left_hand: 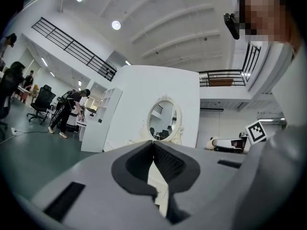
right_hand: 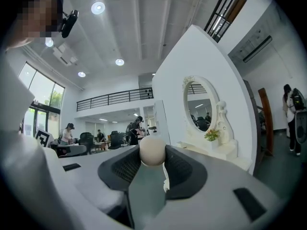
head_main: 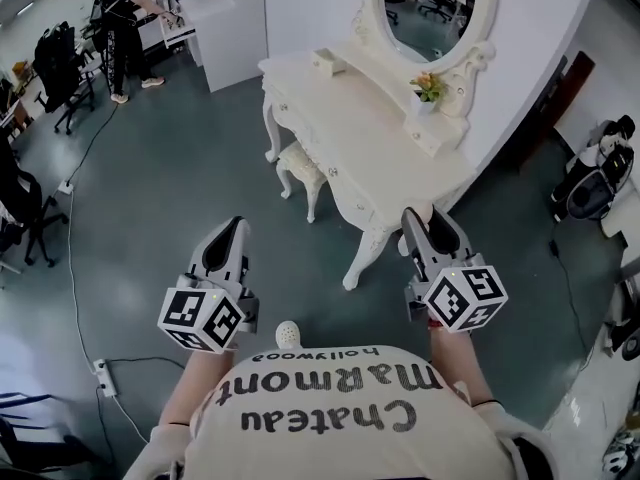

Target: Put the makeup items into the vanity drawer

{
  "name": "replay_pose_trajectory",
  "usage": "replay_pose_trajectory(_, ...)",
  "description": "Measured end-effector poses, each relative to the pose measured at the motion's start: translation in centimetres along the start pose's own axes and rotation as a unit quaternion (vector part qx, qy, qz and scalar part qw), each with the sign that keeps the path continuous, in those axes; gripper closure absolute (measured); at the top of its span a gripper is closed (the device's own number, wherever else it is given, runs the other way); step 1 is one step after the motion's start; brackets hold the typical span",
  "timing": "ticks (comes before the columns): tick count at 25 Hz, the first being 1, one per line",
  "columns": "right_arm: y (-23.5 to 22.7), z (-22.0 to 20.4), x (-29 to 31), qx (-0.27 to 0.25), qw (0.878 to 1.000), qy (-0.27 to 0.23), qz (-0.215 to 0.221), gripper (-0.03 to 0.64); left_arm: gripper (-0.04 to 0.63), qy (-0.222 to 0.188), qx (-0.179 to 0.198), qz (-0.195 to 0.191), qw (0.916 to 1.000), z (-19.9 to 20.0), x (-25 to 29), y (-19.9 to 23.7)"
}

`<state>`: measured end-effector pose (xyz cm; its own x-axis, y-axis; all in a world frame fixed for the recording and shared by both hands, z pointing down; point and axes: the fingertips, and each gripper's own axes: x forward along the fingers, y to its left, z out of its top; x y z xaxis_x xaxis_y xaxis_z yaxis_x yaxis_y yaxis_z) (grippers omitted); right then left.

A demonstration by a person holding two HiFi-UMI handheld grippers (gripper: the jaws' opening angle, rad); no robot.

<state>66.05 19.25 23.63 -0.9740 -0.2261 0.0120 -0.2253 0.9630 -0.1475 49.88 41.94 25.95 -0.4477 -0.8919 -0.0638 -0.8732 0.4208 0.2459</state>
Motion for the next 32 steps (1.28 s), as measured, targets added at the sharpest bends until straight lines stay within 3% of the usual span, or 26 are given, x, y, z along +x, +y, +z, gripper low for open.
replay_pose_trajectory(8, 1.3, 2.8, 9.2, -0.011, 1.0, -0.023, 0.005, 0.449, 0.586, -0.014, 0.011, -0.026, 0.9995, 4.3, 6.2, 6.6)
replay_pose_trajectory(14, 2.0, 2.6, 15.2, -0.011, 1.0, -0.029, 0.0, 0.449, 0.586, -0.032, 0.023, -0.035, 0.9986, 6.4, 9.7, 11.6)
replay_pose_trajectory(21, 2.9, 0.8, 20.3, -0.042, 0.999, 0.005, 0.003, 0.449, 0.586, -0.032, -0.002, -0.034, 0.9989, 5.9, 13.0, 16.1)
replay_pose_trajectory(32, 1.8, -1.0, 28.5, -0.041, 0.998, 0.042, 0.028, 0.448, 0.586, -0.02, -0.031, -0.015, 0.9992, 4.0, 17.7, 21.4)
